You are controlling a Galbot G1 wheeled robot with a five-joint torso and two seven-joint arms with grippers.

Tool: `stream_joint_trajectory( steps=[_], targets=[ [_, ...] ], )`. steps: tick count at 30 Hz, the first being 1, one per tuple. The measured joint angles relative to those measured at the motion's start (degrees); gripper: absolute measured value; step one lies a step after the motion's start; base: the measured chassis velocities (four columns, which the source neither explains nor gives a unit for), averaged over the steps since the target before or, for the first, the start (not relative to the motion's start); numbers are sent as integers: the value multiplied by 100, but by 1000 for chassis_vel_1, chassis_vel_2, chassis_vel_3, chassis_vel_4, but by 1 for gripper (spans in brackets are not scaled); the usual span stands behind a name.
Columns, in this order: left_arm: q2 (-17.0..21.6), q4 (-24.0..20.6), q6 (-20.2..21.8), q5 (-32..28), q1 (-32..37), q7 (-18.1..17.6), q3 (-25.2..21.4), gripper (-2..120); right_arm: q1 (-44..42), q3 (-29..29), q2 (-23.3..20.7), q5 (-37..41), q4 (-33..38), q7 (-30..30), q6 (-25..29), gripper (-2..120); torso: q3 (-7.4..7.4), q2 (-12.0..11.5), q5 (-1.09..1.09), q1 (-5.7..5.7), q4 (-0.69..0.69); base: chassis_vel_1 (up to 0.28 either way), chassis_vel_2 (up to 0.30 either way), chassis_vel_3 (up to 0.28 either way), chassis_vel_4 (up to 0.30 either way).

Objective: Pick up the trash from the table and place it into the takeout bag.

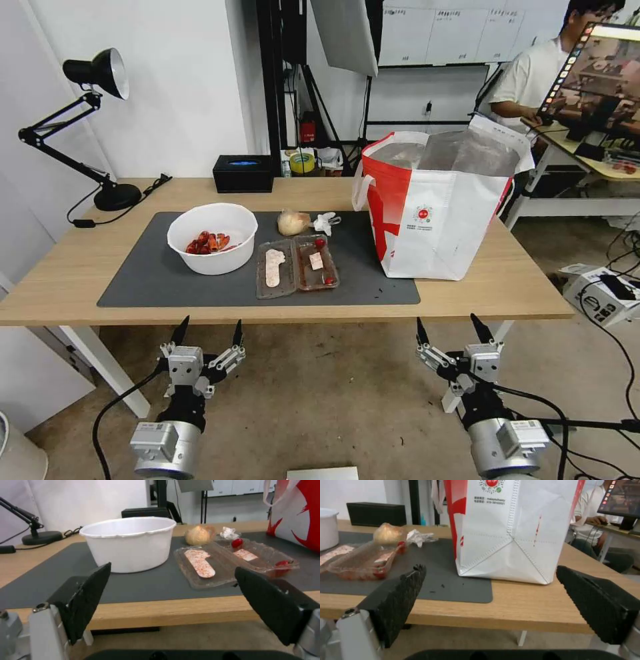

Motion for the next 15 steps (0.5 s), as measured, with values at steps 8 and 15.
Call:
stream_joint_trajectory(
  steps=[8, 15],
  targets=[
    [0, 0, 0, 0, 0, 0, 0, 100, 0, 0, 0, 0, 0, 0, 0, 100, 0, 0, 0, 0, 0, 0, 0, 0, 0],
    [0, 0, 0, 0, 0, 0, 0, 100, 0, 0, 0, 0, 0, 0, 0, 100, 0, 0, 0, 0, 0, 0, 0, 0, 0]
  ],
)
